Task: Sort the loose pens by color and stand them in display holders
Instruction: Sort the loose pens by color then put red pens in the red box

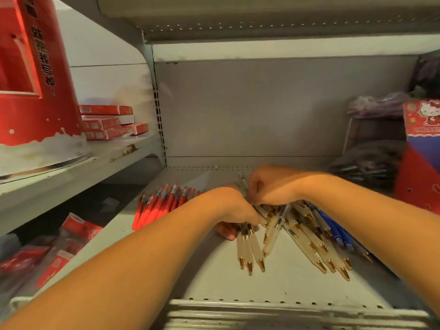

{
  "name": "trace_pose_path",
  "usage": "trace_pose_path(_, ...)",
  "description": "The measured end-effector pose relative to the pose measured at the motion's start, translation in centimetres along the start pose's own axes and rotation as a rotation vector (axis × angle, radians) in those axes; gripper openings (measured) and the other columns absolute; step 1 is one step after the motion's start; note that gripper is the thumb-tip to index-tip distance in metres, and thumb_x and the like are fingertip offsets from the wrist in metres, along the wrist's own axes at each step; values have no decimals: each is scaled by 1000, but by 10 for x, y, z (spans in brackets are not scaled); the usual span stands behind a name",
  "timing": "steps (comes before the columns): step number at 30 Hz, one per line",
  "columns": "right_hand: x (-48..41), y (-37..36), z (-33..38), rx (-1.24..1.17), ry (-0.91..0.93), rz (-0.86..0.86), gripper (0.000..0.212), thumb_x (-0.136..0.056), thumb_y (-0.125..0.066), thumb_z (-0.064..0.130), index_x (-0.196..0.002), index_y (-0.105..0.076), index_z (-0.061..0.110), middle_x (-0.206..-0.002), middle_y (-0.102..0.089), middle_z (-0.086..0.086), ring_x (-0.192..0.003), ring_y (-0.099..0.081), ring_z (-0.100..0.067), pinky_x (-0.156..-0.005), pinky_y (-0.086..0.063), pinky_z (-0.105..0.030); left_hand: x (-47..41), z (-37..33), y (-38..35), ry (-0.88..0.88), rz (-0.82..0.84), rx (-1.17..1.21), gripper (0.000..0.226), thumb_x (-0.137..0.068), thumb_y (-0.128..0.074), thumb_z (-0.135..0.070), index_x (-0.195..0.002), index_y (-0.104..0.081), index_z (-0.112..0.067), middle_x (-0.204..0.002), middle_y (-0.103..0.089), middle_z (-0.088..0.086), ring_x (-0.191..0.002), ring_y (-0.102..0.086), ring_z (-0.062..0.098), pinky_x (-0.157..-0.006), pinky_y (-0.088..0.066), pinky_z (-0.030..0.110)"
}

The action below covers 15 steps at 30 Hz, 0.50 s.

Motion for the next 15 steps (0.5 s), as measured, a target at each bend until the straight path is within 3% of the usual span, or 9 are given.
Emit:
trace_pose_path(3, -3, -12, 0, 19, -46, 35, 25, -82, -72, 33, -101, -65, 18, -93, -67, 0, -81, -63, -17, -70, -53, -31, -1, 1, 3, 1, 9, -1, 22, -86, -70, -20, -72, -58, -8, -51, -58, 1, -42, -55, 15, -55, -57, 27)
trace_pose_path(8, -6, -14, -1, 82, -106, 74, 39, -79, -74, 43, -104, -66, 14, -96, -69, -6, -77, -62, -17, -66, -53, -27, -5, 1, 7, 9, -15, -58, 21, -86, -70, -17, -71, -57, -10, -63, -58, 4, -53, -56, 16, -63, -59, 29)
trace_pose_path(12, -9, -18, 4, 117, -103, 70, 38, -78, -75, 42, -102, -67, 14, -92, -70, -6, -79, -66, -18, -66, -56, -29, -7, -1, 6, -5, -75, -126, 29, -82, -73, -15, -60, -56, -10, -44, -54, 0, -37, -53, 11, -45, -54, 23)
trace_pose_path(15, -10, -19, 7, 126, -121, 57, 30, -79, -74, 38, -95, -64, 15, -85, -67, -4, -72, -64, -16, -65, -55, -29, -5, 0, 8, 9, -56, -113, 27, -82, -74, -14, -62, -55, -9, -39, -54, -1, -34, -54, 10, -45, -55, 24)
Point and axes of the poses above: each hand's wrist, its own x-axis away from the middle knuckle, its own y-axis out of the back of the hand, z = x × y, the point moved 6 cm from there along -x, towards the middle knuckle
